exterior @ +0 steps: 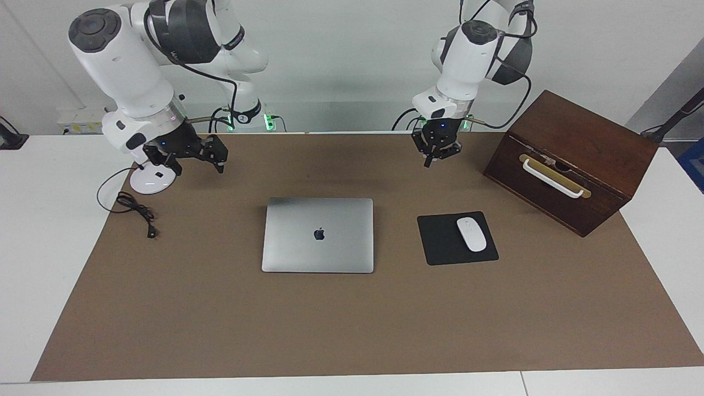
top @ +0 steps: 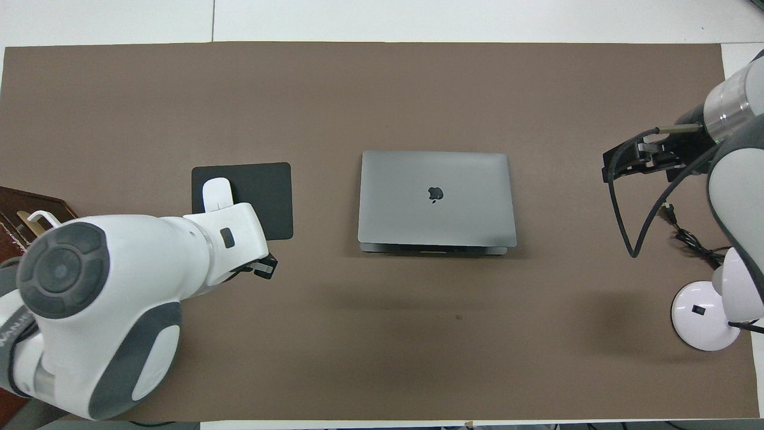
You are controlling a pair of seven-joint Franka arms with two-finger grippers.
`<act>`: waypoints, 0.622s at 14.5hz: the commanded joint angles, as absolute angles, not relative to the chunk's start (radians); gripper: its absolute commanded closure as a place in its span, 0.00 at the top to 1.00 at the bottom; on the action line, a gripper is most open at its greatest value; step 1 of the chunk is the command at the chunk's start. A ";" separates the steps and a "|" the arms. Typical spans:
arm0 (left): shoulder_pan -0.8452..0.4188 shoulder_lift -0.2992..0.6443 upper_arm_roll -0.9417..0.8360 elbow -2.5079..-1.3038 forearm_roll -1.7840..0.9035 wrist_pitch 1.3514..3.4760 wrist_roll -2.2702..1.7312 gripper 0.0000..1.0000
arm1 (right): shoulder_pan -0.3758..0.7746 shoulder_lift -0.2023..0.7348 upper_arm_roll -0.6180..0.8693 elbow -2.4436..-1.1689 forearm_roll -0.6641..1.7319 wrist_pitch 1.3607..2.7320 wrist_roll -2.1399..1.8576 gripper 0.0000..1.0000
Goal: Close laptop with both arms
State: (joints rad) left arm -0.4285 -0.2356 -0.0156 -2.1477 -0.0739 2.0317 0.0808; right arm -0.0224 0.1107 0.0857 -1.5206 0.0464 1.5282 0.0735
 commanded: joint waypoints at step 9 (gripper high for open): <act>-0.259 -0.268 -0.018 -2.080 -0.077 1.882 0.201 1.00 | -0.032 0.095 0.081 -1.488 0.035 1.473 0.057 1.00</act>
State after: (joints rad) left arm -0.2885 -0.2544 -0.0114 -2.0898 -0.0737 1.9293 0.1622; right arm -0.0224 0.1027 0.0766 -1.5139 0.0464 1.5144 0.0735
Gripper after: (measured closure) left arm 0.084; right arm 0.000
